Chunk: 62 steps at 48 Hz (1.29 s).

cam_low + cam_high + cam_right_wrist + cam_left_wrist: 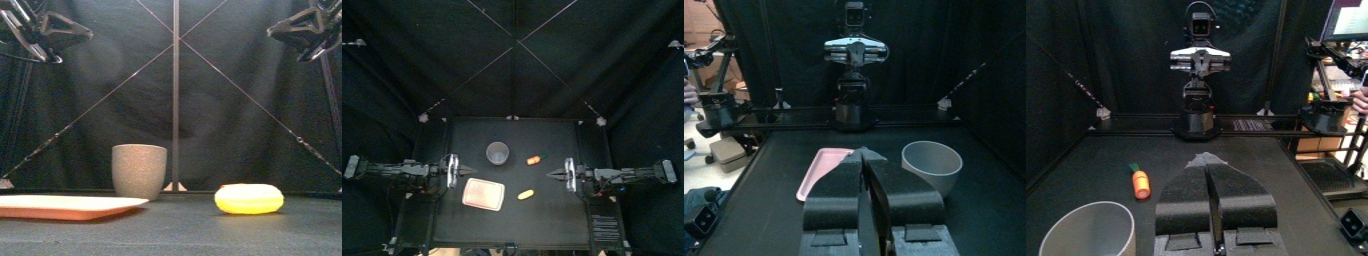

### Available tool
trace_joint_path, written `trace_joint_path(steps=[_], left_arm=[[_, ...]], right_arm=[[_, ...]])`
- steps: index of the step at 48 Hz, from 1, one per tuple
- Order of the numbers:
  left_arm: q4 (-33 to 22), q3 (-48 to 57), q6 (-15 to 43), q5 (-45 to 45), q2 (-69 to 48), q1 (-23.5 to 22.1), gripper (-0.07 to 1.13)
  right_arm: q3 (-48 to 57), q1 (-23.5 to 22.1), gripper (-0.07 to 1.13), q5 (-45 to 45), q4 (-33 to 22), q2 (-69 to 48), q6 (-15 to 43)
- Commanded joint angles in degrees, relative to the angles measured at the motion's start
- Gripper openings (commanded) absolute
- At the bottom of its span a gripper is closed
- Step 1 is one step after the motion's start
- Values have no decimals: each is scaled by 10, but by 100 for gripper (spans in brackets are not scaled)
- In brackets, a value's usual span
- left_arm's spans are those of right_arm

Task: Pick the carrot then place it on the pink plate
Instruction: Pick the carrot

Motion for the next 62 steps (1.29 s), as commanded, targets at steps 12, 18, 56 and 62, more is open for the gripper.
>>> trace_joint_path(steps=[12, 18, 56, 62], left_arm=[[0, 10, 1, -2, -7, 13, -3], [1, 11, 1, -2, -6, 14, -3], [4, 16, 2, 0, -7, 18, -3], [7, 17, 2, 0, -7, 19, -3]], right_arm=[[-31, -83, 7, 163, 4, 195, 9], [-80, -105, 11, 228, -19, 272, 4], [-174, -215, 104, 259, -79, 454, 4], [-176, -236, 104, 259, -79, 459, 2]])
